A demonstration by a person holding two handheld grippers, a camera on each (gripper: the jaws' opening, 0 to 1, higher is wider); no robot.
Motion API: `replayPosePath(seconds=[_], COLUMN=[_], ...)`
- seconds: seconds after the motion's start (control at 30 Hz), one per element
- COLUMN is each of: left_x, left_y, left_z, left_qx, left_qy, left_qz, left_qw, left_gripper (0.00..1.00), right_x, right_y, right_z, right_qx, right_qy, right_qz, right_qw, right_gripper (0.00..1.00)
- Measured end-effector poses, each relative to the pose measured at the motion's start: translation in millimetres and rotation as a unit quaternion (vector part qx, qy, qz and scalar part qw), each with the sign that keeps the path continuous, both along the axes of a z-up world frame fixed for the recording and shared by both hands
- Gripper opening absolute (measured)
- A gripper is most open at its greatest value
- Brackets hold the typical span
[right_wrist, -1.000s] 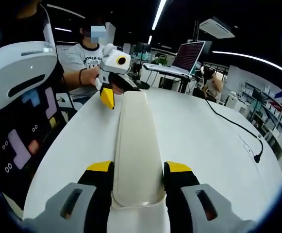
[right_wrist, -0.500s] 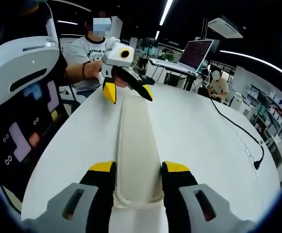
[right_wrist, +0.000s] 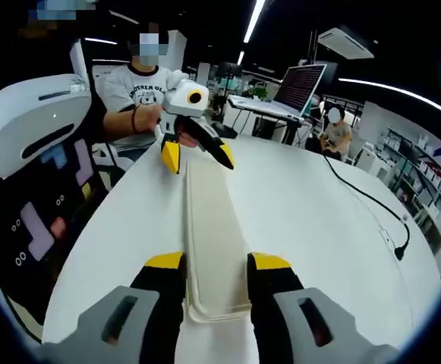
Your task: Arrange the utensils inside the cutlery case until each visible utensil rests in its matching compartment.
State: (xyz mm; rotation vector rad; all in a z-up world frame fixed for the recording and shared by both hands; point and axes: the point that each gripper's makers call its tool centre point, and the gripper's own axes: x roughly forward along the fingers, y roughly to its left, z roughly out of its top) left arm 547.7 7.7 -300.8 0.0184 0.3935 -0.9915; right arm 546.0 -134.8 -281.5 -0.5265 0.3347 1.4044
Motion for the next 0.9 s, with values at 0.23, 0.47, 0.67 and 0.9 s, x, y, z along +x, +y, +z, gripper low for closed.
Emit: replayPosePath(seconds=[0.23,0.47,0.67,0.9], left_x=[-0.7,-0.3,1.5,1.1], left_y=[-1,-8,-11,-14], left_z=[-3.6,-4.1,-2.2,-3.5], left_qx=[0.014,0.018,0.023,0.035], left_qy=[-0.005,-0.018,-0.026,-0.023], left_qz=[-0.019,-0.050,-0.065,-0.087], left_qw=[0.9997,0.9984,0.9973,0.9953], left_gripper=[0.68,0.66,0.60,0.59], right_x=[11,9,8,8], right_y=[-20,-33,-41,-39], right_z=[8.3,-13.4,-23.7,-27.5], right_qx=[0.012,-0.009,-0.016,-0.019], right_qy=[0.011,0.033,0.057,0.054], right_qz=[-0.037,-0.046,-0.063,-0.061], right_qw=[0.9992,0.9984,0.9962,0.9965], right_gripper=[0.47,0.59,0.52,0.51])
